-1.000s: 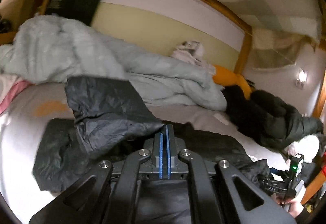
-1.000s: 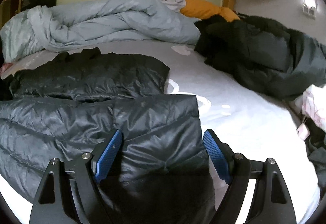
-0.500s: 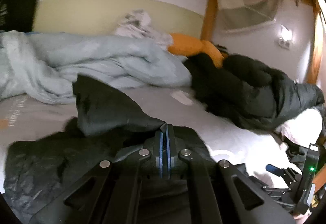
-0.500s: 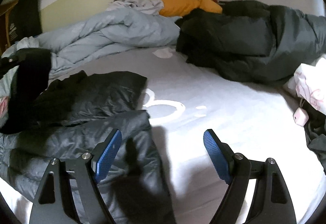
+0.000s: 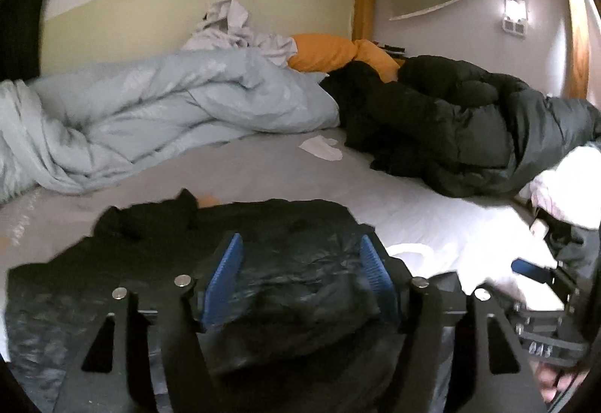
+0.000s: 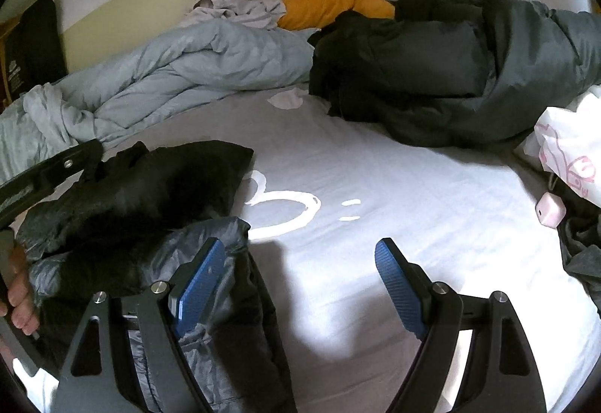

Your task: Fold large clothes

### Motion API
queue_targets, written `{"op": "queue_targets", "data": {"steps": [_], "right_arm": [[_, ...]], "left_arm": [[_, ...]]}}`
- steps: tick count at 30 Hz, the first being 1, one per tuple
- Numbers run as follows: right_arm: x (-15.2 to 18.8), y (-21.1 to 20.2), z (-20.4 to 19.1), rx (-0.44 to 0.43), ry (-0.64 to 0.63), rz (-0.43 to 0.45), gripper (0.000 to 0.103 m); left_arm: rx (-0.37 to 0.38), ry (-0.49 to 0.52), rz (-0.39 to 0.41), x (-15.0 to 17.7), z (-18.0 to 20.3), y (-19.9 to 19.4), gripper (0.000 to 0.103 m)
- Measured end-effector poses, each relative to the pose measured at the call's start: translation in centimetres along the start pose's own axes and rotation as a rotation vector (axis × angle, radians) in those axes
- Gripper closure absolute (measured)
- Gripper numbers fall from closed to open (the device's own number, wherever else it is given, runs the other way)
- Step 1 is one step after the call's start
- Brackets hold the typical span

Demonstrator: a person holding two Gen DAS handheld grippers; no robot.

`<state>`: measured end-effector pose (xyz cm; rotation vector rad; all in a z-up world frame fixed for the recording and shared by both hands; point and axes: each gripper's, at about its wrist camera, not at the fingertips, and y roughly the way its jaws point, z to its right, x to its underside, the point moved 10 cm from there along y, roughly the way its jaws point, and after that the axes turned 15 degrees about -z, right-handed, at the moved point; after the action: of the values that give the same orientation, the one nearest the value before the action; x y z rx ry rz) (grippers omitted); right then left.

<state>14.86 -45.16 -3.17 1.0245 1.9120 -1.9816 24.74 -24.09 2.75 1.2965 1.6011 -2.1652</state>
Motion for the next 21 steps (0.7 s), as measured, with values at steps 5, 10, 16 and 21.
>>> {"op": "queue_targets", "data": {"steps": [5,10,16,21], "right_arm": [[0.1,-0.2,-0.7,0.009,-0.025,0.013,0.019],[0.0,-0.8,-2.0,-0.067,-0.039,0.026,0.019],[-1.2,-1.3,-5.8,-0.218,-0.103,0.009,0.019],[-3.0,1.8,-9.6,-0.266,-0.157,-0.088,0.019]], "left_arm": [[-0.050,-0.033,0.021,2.2,-4.0,-3.3,0.030],[-0.145,-0.104,0.027,5.3,-11.1,-6.0,0.025],[-0.221,-0.251,0.016,9.1,-20.3,-8.3,0.025],[-0.273,-0.329,0.006,11.4,-25.6,-9.6,0.025]]}}
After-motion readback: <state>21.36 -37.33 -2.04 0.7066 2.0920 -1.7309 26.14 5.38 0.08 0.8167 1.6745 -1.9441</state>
